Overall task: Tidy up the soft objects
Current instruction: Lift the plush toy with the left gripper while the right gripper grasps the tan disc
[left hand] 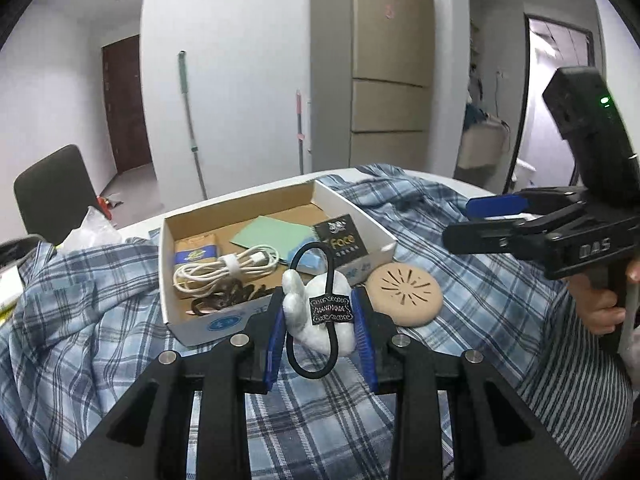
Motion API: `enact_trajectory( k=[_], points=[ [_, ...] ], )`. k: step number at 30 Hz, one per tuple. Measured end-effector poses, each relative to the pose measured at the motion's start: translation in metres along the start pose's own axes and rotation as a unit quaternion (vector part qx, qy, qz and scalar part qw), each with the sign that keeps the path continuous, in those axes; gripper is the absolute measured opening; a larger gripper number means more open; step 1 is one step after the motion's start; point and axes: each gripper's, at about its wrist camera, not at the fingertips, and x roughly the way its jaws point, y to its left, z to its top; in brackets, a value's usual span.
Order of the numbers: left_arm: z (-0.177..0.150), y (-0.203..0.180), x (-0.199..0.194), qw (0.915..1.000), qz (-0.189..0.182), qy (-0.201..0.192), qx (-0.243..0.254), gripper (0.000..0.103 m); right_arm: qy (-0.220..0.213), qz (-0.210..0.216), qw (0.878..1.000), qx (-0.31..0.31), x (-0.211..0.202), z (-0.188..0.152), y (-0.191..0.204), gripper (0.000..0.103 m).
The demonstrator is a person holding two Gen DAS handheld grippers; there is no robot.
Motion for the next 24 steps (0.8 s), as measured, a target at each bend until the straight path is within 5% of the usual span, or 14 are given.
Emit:
enact_trajectory(
  k=[6, 12, 24],
  points=[
    [-0.001, 0.008, -0.004, 1.0, 0.004, -0.005, -0.007, 0.034, 0.004, -0.004, 1.0, -0.026, 0.023, 0.011, 0.011, 0.09],
    [-0.002, 0.015, -0.003, 0.9996, 0.011, -0.003, -0.024, 0.034, 0.012, -0.055, 0.994, -0.093, 0.051, -0.009, 0.019, 0.09],
    [-0.003, 0.026, -0.008, 0.9981, 0.048, -0.015, -0.035, 0.034, 0.084, -0.032, 0.994, -0.06, 0.09, -0.021, 0.001, 0.085]
  ],
)
